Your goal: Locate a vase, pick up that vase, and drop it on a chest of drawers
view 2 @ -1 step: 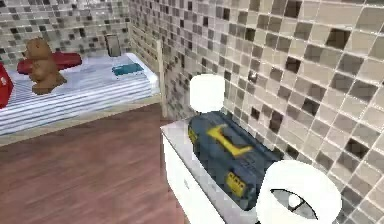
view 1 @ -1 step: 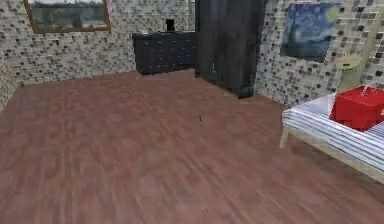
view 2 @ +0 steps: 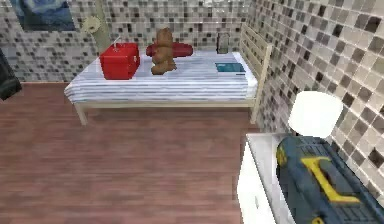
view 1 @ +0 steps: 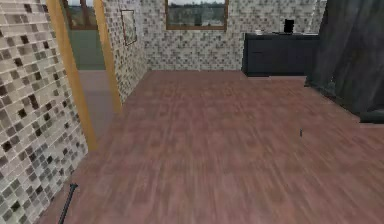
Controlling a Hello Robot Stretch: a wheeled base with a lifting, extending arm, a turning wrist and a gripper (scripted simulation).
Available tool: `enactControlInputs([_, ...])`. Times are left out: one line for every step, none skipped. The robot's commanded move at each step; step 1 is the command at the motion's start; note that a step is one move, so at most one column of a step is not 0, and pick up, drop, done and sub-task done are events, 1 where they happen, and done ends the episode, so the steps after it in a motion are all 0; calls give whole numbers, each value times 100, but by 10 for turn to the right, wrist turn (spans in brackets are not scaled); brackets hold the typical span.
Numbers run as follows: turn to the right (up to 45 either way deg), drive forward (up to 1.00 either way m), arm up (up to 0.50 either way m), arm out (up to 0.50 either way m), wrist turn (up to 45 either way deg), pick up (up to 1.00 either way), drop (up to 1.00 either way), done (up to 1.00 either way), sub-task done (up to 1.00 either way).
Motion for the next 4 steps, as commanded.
enactControlInputs([0, 10, 0, 0, 0, 0, 0, 0, 0])
enactControlInputs([-90, 0, 0, 0, 0, 0, 0, 0, 0])
enactControlInputs([0, 100, 0, 0, 0, 0, 0, 0, 0])
enactControlInputs([-30, 0, 0, 0, 0, 0, 0, 0, 0])
